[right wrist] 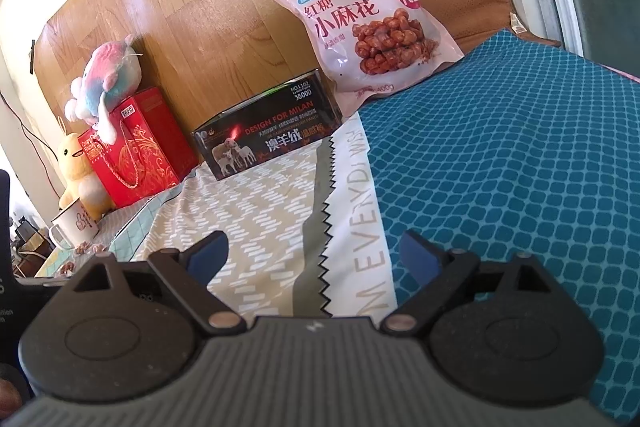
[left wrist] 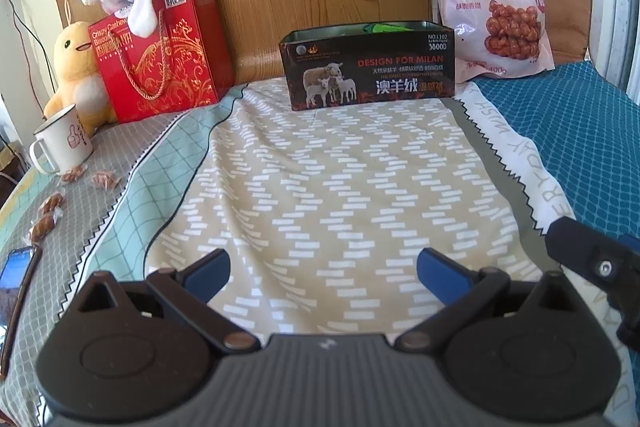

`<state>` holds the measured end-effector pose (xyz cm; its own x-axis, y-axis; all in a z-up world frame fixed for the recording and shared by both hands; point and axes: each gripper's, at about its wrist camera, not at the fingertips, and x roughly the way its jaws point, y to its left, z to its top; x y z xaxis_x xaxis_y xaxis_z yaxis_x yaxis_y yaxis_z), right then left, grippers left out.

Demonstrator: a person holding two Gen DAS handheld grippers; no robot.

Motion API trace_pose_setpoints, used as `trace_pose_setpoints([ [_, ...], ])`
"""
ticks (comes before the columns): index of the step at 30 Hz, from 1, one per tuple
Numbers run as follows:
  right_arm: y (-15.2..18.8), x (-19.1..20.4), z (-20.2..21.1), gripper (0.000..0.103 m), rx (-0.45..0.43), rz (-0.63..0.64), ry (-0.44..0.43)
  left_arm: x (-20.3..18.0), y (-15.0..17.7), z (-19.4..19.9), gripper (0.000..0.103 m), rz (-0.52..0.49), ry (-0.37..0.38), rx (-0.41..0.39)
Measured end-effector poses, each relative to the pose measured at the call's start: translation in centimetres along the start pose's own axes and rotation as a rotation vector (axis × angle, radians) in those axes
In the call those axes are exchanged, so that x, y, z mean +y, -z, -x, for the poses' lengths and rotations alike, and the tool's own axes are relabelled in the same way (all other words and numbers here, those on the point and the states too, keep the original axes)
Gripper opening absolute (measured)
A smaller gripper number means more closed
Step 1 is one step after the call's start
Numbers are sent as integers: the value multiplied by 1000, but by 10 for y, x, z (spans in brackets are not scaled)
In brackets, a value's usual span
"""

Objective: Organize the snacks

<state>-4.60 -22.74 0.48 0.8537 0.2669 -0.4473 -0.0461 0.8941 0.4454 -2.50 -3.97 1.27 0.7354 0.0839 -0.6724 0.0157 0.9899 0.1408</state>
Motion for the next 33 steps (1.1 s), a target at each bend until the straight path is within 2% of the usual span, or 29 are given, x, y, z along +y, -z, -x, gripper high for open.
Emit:
trace_pose_setpoints([
  [9,0,-1,-1,95,4,0,-4,3,6,-11,103,18,9,51],
  [24,3,-1,-2,95,16,-2,-6,7,7,-13,103,52,35,62],
  [33,4,-1,-2,95,16,-4,-6,15,8,-15,103,88,74,77],
])
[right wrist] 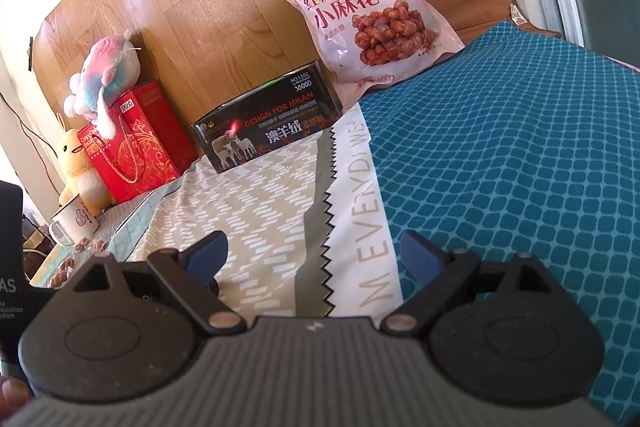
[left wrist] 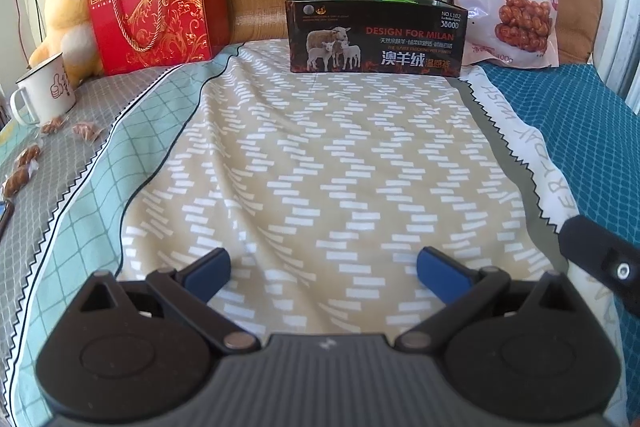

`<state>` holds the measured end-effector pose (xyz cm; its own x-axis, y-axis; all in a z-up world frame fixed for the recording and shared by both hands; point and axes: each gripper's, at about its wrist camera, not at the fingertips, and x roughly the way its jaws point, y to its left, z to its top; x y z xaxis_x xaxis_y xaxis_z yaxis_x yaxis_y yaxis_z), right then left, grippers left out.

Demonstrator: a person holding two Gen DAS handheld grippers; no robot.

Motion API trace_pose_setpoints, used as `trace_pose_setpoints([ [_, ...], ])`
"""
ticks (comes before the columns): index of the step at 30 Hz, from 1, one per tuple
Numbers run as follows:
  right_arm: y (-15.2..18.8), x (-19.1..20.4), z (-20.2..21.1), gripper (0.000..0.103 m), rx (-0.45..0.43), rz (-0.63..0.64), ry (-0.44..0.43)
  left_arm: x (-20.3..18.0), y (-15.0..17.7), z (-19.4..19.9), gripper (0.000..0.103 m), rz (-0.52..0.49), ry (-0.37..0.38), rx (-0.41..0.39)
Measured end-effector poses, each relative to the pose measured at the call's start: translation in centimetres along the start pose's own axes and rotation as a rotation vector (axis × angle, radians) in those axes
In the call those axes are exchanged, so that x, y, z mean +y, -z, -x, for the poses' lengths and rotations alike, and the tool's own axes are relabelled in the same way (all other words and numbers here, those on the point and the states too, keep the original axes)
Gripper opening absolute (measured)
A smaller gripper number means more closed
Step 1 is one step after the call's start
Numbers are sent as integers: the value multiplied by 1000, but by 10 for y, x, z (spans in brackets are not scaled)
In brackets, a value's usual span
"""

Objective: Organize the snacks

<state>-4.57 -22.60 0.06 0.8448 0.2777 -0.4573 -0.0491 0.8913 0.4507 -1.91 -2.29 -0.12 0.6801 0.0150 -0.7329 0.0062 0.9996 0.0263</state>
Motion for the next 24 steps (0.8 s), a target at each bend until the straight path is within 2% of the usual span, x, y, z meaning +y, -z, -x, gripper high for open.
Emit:
trace_pose_setpoints([
  [7,0,1,0,95,-1,-1,2,2,6,2,103,-21,20,-27],
  [10,0,1,0,95,0,2,1,2,4,4,103,-26,16,-14],
  [16,1,2,-1,95,5,5,-5,8,-2,20,103,-66,-114,-119],
  [24,1,2,-4,95,22,10,-16,17,-9,23,103,-53,-153,-149],
])
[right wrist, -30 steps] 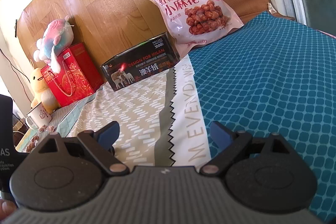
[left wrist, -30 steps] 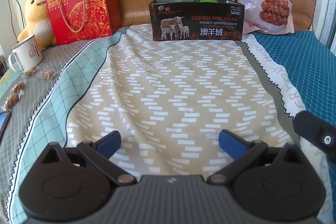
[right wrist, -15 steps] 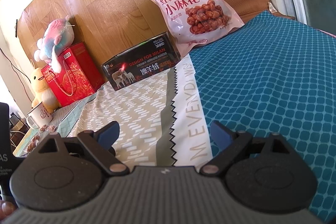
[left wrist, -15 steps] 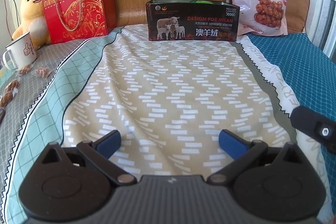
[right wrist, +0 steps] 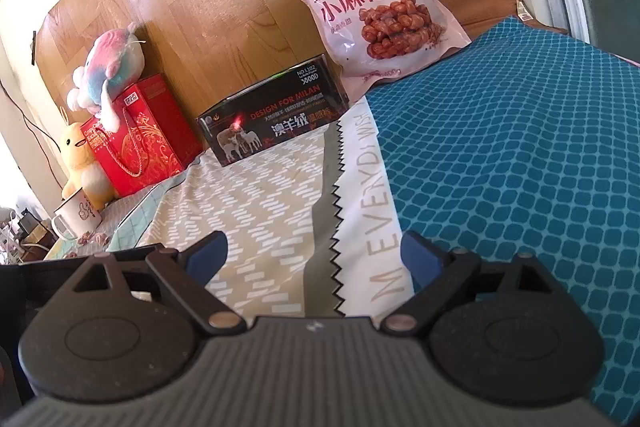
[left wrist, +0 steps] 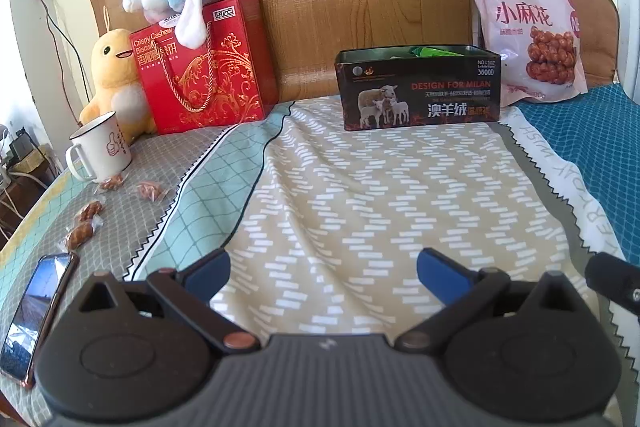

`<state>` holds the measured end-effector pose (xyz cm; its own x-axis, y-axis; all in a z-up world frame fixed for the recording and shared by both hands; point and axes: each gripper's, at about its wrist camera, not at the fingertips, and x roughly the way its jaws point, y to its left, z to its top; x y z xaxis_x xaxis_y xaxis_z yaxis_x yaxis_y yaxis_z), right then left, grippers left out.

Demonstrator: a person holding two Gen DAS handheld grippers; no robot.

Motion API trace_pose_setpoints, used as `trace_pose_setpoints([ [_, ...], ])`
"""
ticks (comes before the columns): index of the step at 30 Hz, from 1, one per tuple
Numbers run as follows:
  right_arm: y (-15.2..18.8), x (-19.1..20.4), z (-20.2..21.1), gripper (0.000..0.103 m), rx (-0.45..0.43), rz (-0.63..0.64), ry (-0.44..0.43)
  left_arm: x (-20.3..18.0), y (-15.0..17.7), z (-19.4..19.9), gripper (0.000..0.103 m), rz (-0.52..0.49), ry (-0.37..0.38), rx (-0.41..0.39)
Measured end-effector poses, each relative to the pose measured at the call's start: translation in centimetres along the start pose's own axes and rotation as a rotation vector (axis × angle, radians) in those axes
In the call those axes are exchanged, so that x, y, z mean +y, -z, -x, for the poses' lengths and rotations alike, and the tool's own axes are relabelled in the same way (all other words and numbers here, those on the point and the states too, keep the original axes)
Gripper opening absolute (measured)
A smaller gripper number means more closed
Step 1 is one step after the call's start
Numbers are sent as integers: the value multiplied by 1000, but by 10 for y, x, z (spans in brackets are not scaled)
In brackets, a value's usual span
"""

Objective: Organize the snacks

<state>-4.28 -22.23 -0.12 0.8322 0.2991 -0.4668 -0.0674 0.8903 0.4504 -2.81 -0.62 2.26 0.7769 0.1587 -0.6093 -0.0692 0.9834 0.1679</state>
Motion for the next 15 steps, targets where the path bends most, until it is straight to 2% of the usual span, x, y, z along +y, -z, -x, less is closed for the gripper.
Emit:
trace_pose_setpoints([
  [15,1,1,-1,95,10,8,-7,1,1,1,103,7,-5,-5],
])
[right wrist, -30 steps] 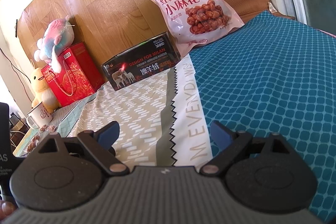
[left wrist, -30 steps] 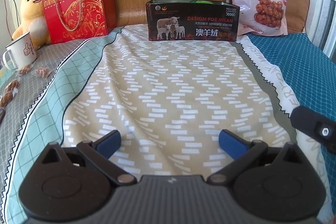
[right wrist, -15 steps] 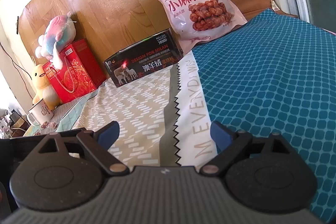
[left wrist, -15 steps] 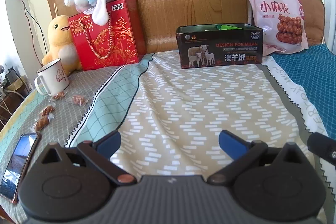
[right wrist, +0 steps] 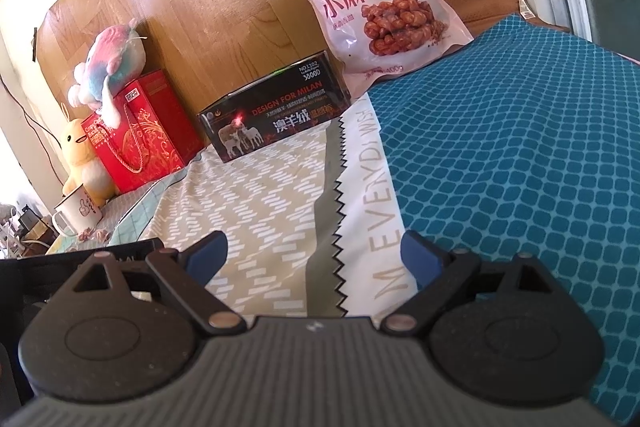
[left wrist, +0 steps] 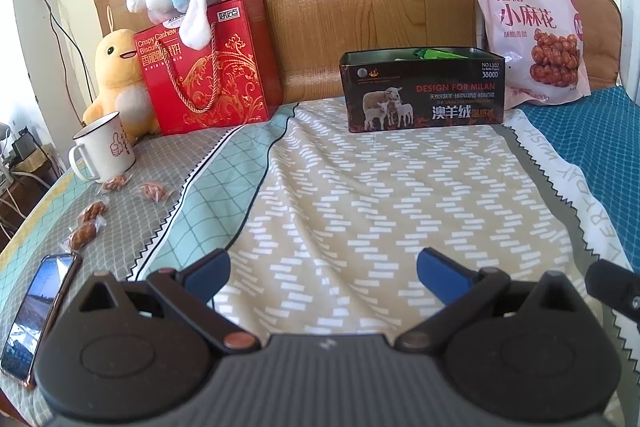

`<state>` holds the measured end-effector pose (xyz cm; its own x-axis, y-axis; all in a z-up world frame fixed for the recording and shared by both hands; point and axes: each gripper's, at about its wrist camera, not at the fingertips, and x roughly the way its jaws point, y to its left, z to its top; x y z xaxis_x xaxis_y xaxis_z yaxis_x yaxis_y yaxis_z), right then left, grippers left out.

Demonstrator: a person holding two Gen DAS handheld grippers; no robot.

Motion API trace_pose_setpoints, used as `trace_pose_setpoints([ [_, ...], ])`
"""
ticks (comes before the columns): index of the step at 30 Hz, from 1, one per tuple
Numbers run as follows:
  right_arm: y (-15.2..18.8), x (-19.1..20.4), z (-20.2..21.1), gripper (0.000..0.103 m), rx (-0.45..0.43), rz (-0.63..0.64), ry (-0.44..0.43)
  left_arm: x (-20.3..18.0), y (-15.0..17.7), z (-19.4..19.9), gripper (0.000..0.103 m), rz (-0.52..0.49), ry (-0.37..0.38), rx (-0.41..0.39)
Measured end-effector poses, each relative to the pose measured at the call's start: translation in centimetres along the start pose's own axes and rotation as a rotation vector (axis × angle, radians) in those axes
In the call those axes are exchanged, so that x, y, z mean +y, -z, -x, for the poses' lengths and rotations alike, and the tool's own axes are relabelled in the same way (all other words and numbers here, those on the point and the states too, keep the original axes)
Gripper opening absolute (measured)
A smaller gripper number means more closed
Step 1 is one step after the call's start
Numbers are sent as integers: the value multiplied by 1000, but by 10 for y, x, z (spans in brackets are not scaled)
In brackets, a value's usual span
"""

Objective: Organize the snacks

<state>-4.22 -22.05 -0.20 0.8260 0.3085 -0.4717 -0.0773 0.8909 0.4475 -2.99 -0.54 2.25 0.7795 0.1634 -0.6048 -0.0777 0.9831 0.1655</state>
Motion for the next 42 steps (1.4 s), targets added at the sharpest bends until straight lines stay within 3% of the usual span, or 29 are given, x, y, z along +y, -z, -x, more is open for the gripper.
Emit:
trace_pose_setpoints([
  [16,0,8,0,95,-4,50,-6,-4,2,1,103,-14,32,0],
  [42,1,9,-1,95,-3,56,-9,-5,2,4,103,-8,1,-35],
])
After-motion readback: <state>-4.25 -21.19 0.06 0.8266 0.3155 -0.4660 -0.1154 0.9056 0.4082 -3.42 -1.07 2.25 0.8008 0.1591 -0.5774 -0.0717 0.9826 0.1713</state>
